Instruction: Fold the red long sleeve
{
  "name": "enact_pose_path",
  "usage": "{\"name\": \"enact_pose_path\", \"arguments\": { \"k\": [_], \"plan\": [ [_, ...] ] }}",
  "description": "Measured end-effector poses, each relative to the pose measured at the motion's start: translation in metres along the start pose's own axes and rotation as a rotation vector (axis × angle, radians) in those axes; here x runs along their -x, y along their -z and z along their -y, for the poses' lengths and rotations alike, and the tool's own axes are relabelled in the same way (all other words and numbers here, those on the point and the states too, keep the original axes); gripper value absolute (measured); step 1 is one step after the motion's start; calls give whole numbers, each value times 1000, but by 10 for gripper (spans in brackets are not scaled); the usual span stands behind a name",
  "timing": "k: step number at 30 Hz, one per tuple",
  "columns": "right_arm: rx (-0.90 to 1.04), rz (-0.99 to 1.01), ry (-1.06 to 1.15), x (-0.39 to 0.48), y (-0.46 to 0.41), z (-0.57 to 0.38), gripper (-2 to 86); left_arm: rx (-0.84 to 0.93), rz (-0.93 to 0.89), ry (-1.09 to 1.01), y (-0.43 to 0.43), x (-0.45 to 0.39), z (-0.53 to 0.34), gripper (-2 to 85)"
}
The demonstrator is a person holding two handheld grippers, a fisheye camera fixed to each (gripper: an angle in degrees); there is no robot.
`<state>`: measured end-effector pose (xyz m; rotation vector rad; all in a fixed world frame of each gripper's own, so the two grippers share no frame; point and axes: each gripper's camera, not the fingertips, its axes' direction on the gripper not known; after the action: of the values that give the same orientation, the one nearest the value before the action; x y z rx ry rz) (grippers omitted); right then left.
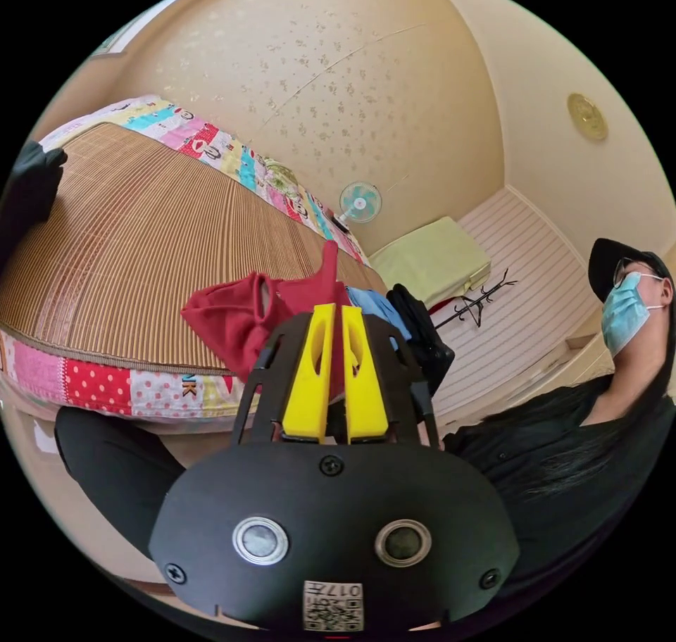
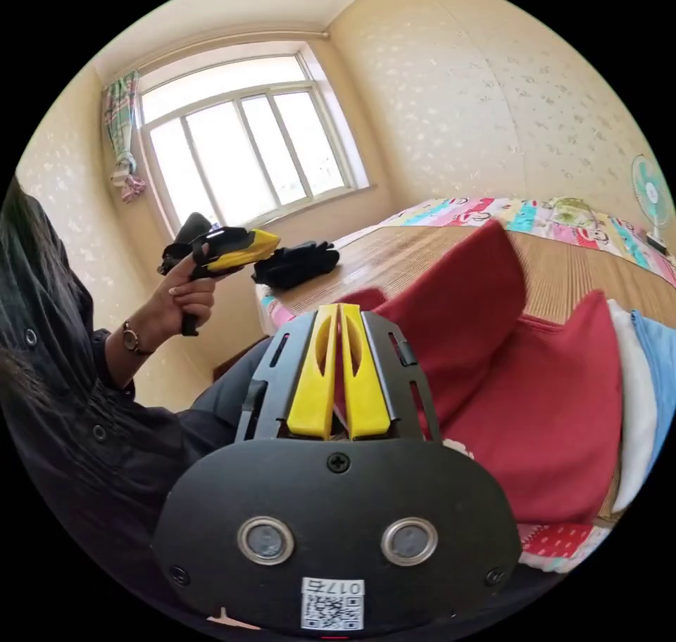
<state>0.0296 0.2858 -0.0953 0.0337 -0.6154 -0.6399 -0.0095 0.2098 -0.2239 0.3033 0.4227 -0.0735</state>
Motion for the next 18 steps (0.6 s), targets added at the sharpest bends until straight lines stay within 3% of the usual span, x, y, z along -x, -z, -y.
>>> {"name": "enact_pose_path", "arguments": {
  "k": [4, 6, 8, 10, 14, 15, 18],
  "plan": [
    [41, -284, -219, -72, 4, 14, 78, 90, 54, 42, -20, 15, -2, 51],
    [256, -504, -356, -135, -23, 10, 92, 126, 50, 69, -33, 21, -2, 63],
    [415, -495, -303, -160, -51, 1, 79, 142, 17, 85, -44, 25, -2, 64],
    [384, -411, -257, -154, -43, 7, 52, 154, -21, 109, -60, 29, -4, 64],
    [91, 256, -94, -107, 35, 19, 27, 168, -36, 103, -71, 30, -4, 61],
    [114, 430, -30, -93, 48, 15, 26, 163, -14, 98, -71, 30, -4, 57],
    [231, 585, 99, -67, 71, -13, 26, 154, 42, 105, -68, 39, -1, 56]
  ]
}}
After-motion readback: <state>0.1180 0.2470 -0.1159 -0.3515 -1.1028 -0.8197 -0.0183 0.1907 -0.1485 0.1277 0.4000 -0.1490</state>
